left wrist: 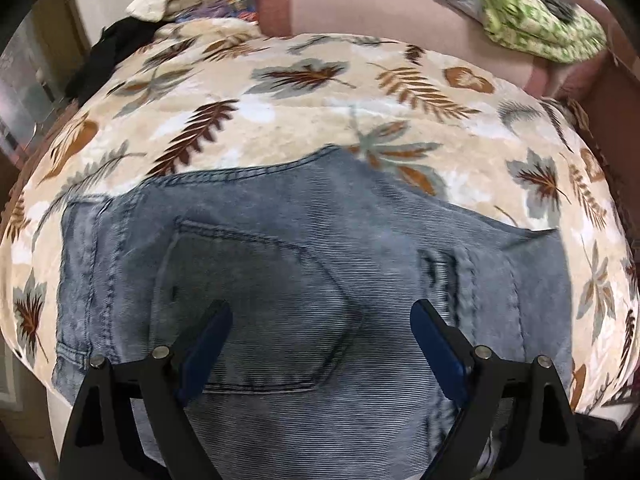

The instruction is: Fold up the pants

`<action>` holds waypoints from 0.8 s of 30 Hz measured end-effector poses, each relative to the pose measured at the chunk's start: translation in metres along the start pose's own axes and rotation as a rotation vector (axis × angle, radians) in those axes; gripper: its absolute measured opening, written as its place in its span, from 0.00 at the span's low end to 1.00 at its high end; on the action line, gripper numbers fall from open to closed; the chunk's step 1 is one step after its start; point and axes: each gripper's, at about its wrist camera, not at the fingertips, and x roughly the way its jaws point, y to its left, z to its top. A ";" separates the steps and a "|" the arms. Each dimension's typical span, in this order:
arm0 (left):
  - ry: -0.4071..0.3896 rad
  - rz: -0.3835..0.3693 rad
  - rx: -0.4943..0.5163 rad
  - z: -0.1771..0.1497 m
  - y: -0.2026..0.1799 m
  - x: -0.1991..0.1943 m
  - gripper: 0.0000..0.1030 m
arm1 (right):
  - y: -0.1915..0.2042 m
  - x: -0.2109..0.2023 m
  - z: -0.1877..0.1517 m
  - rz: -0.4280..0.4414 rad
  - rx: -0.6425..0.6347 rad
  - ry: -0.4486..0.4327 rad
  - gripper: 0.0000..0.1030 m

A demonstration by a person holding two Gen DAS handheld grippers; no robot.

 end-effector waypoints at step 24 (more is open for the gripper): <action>0.047 -0.089 0.137 -0.007 -0.059 0.045 0.46 | -0.017 0.014 -0.004 -0.240 -0.006 0.059 0.41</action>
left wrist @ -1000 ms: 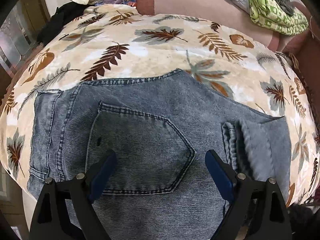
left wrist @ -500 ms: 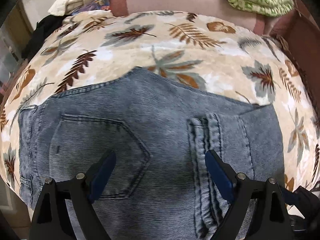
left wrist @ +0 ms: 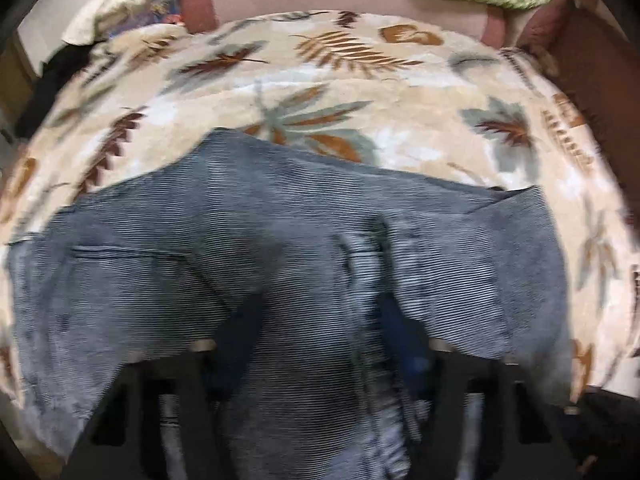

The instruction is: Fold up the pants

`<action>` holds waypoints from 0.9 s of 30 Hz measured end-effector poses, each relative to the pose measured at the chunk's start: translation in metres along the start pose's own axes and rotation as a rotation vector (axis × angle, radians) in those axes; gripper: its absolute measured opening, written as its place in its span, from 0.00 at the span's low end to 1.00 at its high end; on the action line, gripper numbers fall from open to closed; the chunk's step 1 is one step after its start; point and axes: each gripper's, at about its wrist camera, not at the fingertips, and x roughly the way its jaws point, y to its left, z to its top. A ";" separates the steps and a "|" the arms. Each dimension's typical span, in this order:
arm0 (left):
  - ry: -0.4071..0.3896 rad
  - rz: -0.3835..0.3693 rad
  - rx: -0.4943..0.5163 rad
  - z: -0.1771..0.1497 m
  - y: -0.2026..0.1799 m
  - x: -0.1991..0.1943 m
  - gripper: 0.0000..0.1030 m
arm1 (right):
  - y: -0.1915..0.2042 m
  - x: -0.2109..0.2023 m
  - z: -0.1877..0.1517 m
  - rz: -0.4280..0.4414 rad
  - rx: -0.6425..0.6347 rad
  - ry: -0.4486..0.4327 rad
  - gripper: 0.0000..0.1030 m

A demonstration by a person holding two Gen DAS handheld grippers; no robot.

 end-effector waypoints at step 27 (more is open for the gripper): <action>-0.006 0.067 0.026 0.023 -0.011 0.003 0.36 | 0.016 0.005 -0.004 -0.017 -0.069 -0.017 0.43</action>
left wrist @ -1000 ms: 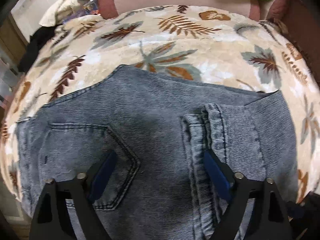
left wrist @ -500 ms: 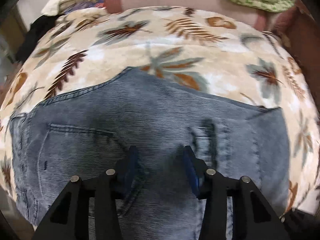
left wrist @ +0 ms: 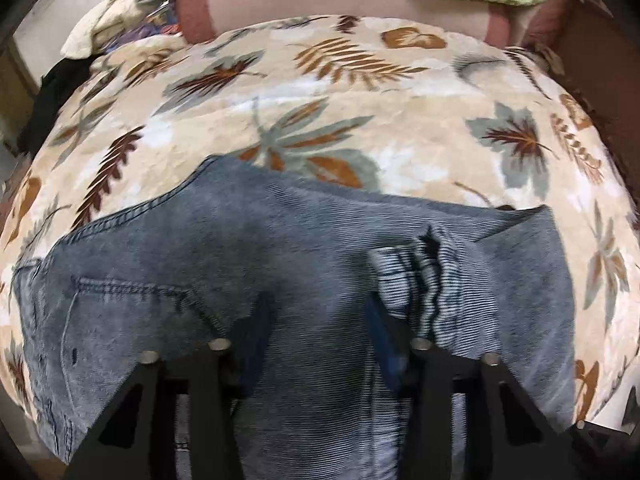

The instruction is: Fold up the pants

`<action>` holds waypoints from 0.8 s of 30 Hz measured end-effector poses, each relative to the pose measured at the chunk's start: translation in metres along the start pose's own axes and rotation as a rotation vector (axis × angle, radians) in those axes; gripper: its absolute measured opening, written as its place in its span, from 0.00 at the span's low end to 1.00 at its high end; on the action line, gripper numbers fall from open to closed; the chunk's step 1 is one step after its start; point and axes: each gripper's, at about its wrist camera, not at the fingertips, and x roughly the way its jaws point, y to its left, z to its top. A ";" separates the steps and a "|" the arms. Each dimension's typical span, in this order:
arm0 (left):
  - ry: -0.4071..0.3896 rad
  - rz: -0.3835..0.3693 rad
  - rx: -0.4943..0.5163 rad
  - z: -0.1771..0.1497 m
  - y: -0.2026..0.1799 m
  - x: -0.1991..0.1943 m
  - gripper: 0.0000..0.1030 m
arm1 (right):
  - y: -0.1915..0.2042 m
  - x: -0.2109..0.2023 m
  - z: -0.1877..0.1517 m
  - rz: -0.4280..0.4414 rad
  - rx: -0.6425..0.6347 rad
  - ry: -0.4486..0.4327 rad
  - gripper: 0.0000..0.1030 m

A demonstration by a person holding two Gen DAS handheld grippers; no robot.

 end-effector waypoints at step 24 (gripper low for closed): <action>-0.118 0.185 -0.085 -0.034 0.111 -0.065 0.60 | 0.010 -0.007 0.021 -0.010 0.057 -0.122 0.49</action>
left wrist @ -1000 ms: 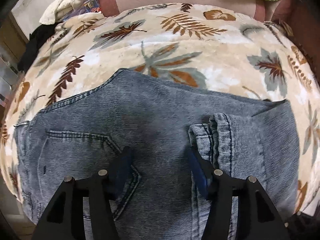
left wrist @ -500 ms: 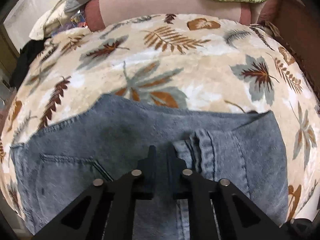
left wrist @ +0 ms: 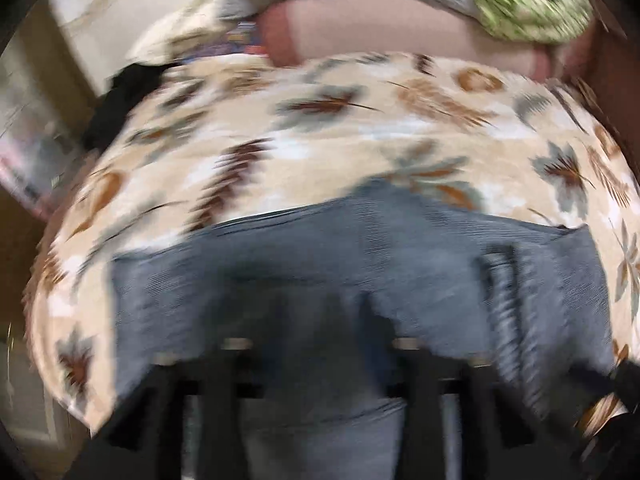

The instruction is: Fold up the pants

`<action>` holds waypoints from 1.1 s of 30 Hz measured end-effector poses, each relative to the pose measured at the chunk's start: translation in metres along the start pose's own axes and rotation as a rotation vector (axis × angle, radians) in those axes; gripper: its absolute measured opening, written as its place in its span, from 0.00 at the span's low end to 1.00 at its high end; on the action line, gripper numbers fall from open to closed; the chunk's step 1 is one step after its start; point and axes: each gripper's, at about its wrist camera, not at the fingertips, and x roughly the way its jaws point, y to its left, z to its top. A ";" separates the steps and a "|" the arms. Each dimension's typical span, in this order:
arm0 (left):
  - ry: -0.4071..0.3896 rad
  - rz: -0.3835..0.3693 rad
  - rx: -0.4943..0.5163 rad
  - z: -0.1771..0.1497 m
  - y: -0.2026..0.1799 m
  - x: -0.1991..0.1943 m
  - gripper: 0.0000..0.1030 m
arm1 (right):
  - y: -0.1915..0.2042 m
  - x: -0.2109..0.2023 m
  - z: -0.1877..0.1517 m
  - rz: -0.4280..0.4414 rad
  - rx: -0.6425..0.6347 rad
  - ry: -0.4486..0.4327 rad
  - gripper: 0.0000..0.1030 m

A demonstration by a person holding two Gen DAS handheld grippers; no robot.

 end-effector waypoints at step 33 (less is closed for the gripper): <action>0.005 -0.194 -0.606 -0.147 0.237 -0.014 0.70 | -0.010 0.020 -0.012 -0.119 -0.035 0.050 0.51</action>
